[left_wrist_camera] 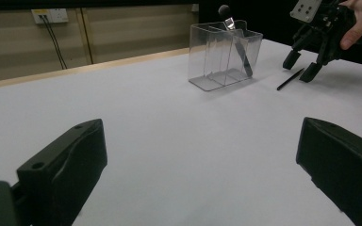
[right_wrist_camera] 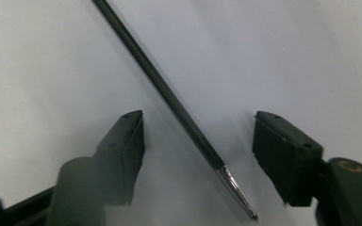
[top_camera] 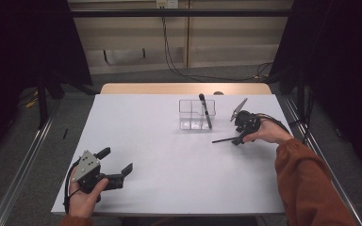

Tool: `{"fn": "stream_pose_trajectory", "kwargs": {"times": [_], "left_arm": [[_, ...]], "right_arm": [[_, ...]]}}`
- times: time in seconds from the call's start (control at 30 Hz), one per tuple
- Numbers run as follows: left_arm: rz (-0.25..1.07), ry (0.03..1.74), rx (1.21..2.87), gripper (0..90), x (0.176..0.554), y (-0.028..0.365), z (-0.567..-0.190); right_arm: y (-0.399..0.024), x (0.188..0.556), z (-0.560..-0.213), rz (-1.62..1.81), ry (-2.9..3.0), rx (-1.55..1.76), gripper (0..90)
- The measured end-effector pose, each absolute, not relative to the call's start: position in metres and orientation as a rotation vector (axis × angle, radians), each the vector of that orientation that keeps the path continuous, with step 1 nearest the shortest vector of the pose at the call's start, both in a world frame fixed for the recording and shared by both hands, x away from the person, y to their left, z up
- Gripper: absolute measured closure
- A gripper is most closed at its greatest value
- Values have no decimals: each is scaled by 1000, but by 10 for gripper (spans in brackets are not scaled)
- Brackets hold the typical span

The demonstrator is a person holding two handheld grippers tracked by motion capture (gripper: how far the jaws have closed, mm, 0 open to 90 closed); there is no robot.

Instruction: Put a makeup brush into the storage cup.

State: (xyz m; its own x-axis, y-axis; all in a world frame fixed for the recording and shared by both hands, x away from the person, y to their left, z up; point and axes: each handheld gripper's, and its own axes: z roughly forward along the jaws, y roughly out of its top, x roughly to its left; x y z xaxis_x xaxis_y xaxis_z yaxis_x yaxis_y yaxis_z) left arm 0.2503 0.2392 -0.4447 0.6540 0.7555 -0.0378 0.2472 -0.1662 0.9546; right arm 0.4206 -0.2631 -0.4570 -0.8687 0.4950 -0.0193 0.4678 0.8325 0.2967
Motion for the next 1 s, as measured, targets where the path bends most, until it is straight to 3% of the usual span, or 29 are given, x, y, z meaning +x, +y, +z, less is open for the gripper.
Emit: {"fn": "stream_pose_trajectory", "kwargs": {"times": [0.1,0.6,0.9,1.0], "left_arm": [[554,817,1727,24,250,239,-445],[555,810,1733,24,250,239,-445],[553,812,1735,24,249,239,-445],[553,813,1736,24,249,239,-445]], "right_arm": [[-262,421,-456,433,2956,756,482],[-262,427,-453,307,3013,731,564],[-263,426,-453,299,3031,757,807],[-261,425,-453,287,3035,759,851]]}}
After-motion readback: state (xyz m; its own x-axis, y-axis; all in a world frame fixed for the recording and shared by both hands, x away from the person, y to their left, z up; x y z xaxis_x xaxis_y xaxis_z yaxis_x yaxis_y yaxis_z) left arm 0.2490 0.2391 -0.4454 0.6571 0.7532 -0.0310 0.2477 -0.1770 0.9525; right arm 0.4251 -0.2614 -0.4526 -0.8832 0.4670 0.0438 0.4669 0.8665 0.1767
